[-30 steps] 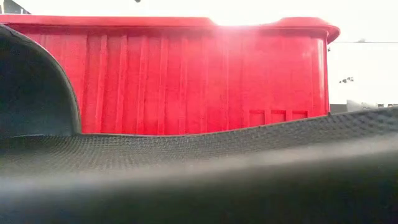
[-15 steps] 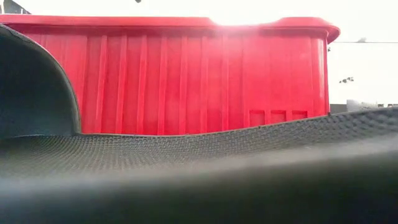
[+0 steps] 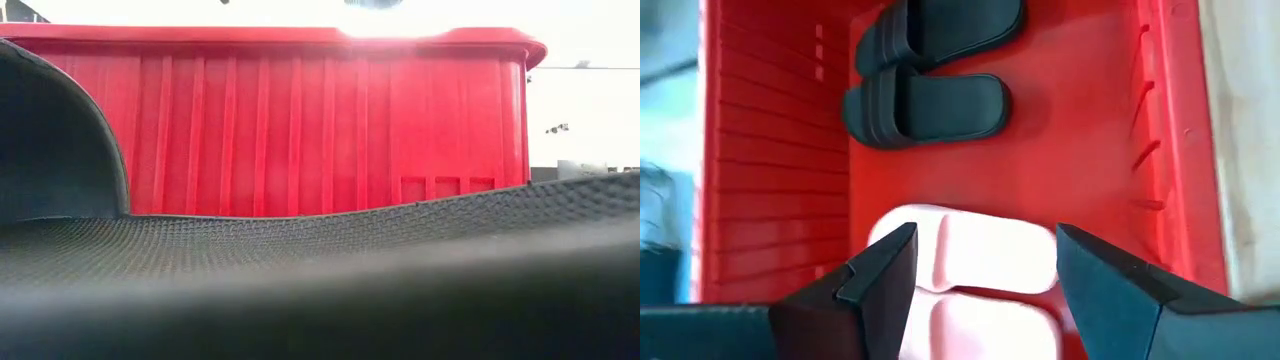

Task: Pick and place slides into bin
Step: Put the black slide into the red bin

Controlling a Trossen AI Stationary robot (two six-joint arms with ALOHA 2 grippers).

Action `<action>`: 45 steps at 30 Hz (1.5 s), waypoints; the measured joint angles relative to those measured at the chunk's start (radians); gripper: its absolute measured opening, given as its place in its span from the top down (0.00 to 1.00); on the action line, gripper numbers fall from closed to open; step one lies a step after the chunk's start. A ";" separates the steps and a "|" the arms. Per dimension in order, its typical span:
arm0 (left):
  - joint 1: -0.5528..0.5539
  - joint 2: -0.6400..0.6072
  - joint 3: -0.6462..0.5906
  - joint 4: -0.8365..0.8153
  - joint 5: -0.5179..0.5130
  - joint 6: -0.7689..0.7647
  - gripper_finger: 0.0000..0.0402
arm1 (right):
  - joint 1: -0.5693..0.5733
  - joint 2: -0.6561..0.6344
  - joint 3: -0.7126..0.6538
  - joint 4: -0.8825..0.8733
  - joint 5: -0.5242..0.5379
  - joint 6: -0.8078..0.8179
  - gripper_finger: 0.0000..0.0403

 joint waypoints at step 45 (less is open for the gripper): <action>0.000 0.000 0.000 0.023 -0.109 0.343 0.45 | -0.448 0.170 -0.683 0.423 -0.084 -0.244 1.00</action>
